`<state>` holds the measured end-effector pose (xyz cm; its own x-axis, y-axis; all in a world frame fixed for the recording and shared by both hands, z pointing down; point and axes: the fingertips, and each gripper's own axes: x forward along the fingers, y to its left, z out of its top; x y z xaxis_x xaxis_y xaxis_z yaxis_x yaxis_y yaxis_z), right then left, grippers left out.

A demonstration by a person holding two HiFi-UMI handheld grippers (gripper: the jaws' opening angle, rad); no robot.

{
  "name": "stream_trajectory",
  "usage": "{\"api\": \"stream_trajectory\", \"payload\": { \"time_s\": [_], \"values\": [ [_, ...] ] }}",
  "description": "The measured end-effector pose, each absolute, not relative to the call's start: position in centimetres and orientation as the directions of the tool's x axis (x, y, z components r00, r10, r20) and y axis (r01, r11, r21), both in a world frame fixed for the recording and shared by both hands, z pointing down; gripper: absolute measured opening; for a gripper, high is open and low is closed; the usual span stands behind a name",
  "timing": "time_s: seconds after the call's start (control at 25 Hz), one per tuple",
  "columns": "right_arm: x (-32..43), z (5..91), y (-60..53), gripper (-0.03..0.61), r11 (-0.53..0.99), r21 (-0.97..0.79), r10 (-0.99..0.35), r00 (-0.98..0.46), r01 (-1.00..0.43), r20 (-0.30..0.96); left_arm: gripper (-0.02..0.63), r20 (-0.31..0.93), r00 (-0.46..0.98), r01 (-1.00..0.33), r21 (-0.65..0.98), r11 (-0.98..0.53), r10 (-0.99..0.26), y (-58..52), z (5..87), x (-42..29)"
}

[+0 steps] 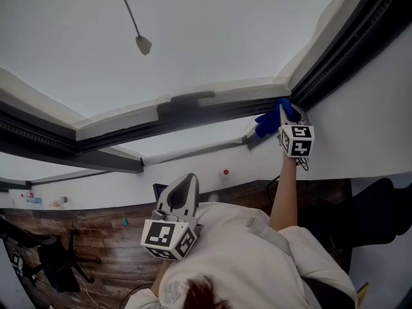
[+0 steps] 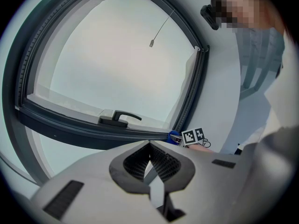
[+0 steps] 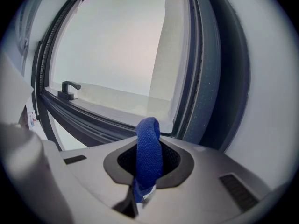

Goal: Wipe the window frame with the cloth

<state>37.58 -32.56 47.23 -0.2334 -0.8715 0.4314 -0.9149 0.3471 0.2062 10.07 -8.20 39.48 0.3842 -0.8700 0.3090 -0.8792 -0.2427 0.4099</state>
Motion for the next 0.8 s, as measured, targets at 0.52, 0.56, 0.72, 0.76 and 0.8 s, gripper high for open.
{"api": "stream_trajectory", "payload": {
  "time_s": [0.52, 0.56, 0.72, 0.76, 0.8],
  "values": [
    [39.0, 47.2, -33.0, 0.048, 0.298, 0.248, -0.886, -0.17, -0.922, 0.431, 0.005, 0.315, 0.385, -0.882, 0.404, -0.245, -0.868, -8.3, 39.5, 10.6],
    [39.0, 47.2, -33.1, 0.048, 0.296, 0.248, -0.887, -0.169, -0.922, 0.429, 0.005, 0.315, 0.385, -0.882, 0.403, -0.245, -0.868, -8.4, 39.5, 10.6],
    [39.2, 47.2, -33.1, 0.048, 0.289, 0.251, -0.888, -0.16, -0.924, 0.432, 0.005, 0.314, 0.38, -0.884, 0.398, -0.243, -0.87, -8.2, 39.4, 10.5],
    [39.3, 47.2, -33.1, 0.048, 0.29, 0.247, -0.887, -0.162, -0.925, 0.432, 0.005, 0.315, 0.378, -0.885, 0.398, -0.24, -0.871, -8.0, 39.4, 10.4],
    [39.3, 47.2, -33.1, 0.048, 0.289, 0.238, -0.887, -0.167, -0.927, 0.43, 0.005, 0.316, 0.374, -0.886, 0.398, -0.236, -0.872, -7.9, 39.4, 10.3]
  ]
}}
